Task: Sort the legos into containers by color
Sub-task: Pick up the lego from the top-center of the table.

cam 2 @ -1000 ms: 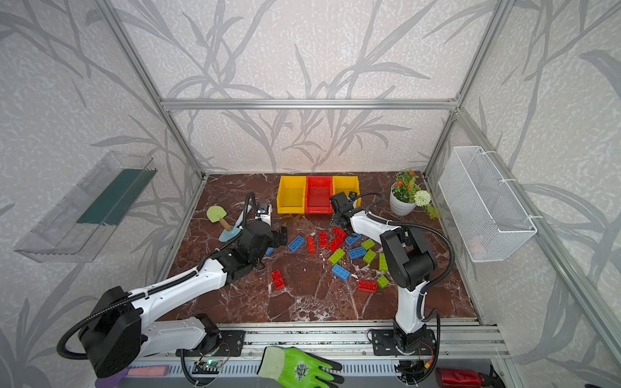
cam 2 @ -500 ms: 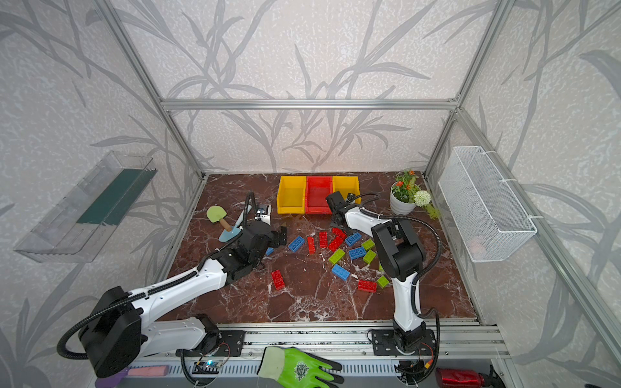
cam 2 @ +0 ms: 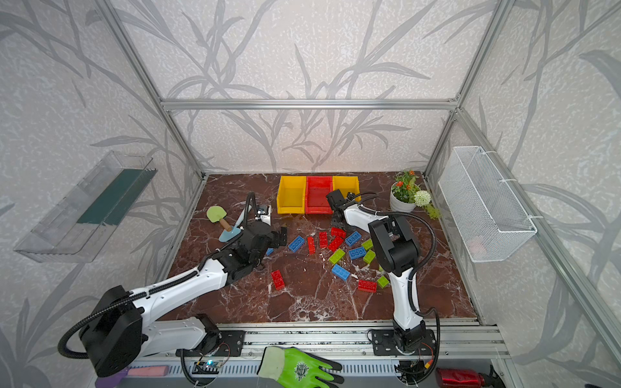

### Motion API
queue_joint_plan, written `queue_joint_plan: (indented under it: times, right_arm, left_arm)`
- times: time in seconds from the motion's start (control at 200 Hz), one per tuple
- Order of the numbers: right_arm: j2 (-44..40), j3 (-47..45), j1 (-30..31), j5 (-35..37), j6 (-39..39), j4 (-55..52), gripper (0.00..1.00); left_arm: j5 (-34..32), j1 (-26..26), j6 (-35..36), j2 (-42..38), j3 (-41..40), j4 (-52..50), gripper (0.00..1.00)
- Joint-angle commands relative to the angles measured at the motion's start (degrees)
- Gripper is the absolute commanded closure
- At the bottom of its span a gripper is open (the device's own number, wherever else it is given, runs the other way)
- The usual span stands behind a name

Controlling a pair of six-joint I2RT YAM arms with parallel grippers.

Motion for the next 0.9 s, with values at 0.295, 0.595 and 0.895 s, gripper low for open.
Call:
queue_joint_plan:
  times: [0.295, 0.595, 0.895]
  right_arm:
    - [-6.7, 0.1, -0.2, -3.8, -7.8, -9.3, 0.72]
    - [-9.7, 2.9, -0.4, -3.4, -15.5, -3.9, 0.74]
    - [-0.3, 16.4, -3.1, -4.7, -21.4, -4.8, 0.74]
  left_arm:
    - [2.7, -0.3, 0.3, 0.6, 2.6, -3.9, 0.01]
    - [6.1, -0.3, 0.6, 3.1, 7.4, -4.9, 0.01]
    - [6.7, -0.4, 0.3, 5.9, 12.1, -6.0, 0.01]
